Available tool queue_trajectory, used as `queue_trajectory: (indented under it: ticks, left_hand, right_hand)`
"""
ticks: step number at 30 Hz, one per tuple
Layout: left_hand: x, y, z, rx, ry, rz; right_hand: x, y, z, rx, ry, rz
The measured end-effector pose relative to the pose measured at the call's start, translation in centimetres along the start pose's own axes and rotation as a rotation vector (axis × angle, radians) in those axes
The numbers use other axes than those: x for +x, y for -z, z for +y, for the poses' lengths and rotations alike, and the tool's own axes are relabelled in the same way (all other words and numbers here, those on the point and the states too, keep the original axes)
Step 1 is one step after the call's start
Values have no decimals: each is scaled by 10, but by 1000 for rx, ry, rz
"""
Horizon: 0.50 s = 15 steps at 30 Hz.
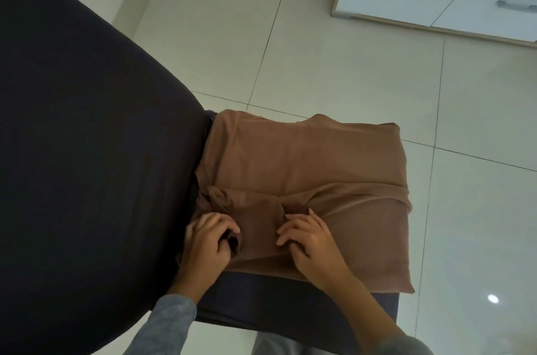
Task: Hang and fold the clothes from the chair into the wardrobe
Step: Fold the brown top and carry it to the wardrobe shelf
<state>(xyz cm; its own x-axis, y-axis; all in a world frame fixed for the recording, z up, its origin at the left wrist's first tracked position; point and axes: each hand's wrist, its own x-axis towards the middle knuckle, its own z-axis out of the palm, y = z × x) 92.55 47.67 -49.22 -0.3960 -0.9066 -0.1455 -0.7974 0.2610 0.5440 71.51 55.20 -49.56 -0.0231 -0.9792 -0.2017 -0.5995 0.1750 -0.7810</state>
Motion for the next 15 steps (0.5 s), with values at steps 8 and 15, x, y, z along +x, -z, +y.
queue_trajectory:
  ticks: [8,15]
  left_hand:
    - [46,-11,37,98,-8,129]
    - [130,-56,66,261,-110,-148]
  right_hand:
    - [30,37,15,-48,-198,369]
    - [86,60,39,-347,-353,292]
